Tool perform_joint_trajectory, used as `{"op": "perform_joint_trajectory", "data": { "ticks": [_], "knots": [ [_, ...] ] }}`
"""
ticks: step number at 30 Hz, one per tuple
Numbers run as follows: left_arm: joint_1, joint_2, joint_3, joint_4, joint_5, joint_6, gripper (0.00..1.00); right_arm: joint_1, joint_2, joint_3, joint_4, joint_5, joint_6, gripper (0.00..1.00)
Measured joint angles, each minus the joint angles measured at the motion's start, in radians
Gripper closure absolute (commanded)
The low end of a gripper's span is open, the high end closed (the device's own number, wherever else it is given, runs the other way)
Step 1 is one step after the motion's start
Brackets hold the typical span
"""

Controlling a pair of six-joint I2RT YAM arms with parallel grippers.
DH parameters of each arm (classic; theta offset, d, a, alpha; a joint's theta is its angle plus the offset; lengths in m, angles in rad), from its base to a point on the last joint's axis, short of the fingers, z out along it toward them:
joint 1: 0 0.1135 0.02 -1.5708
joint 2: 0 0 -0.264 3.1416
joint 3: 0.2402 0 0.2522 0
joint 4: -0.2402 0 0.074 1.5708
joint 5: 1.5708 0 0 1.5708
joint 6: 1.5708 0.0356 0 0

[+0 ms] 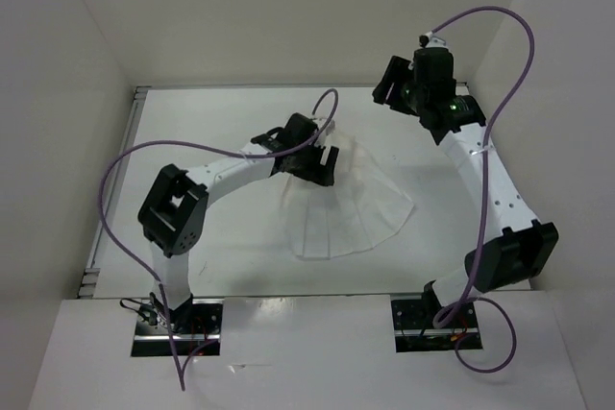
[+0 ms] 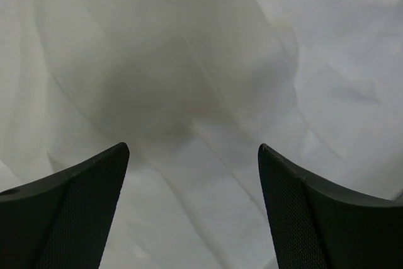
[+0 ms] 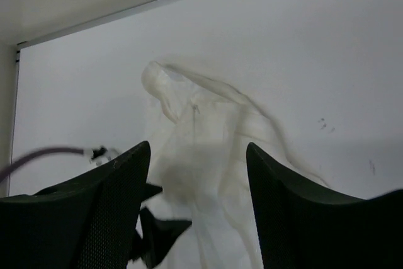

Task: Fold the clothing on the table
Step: Flatten the skirt out

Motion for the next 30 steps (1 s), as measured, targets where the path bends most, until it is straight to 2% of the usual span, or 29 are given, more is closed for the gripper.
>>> {"op": "perform_joint_trajectory", "data": {
  "ticks": [4, 8, 15, 21, 23, 24, 27, 28, 30],
  "knots": [
    [0.000, 0.164, 0.225, -0.004, -0.138, -0.053, 0.10, -0.034, -0.115, -0.131, -0.014, 0.021, 0.000, 0.31],
    [0.006, 0.251, 0.393, 0.002, -0.244, -0.101, 0.10, -0.094, -0.182, -0.228, -0.034, 0.027, 0.002, 0.31],
    [0.010, 0.333, 0.505, 0.001, -0.297, -0.176, 0.14, -0.144, -0.199, -0.296, -0.060, 0.014, 0.004, 0.31],
    [0.009, 0.408, 0.534, -0.022, -0.311, -0.210, 0.25, -0.155, -0.199, -0.298, -0.066, -0.010, 0.004, 0.31],
    [0.008, 0.428, 0.542, -0.030, -0.319, -0.222, 0.31, -0.156, -0.198, -0.298, -0.066, -0.018, 0.004, 0.31],
    [0.008, 0.439, 0.547, -0.031, -0.319, -0.224, 0.41, -0.158, -0.198, -0.298, -0.066, -0.019, 0.004, 0.31],
    [0.006, 0.463, 0.563, -0.032, -0.308, -0.236, 0.61, -0.164, -0.196, -0.298, -0.066, -0.025, 0.001, 0.31],
    [0.006, 0.470, 0.565, -0.032, -0.296, -0.243, 0.78, -0.166, -0.195, -0.298, -0.066, -0.026, 0.000, 0.31],
    [0.006, 0.477, 0.568, -0.031, -0.269, -0.252, 0.99, -0.172, -0.194, -0.298, -0.066, -0.030, -0.001, 0.31]
  ]
}}
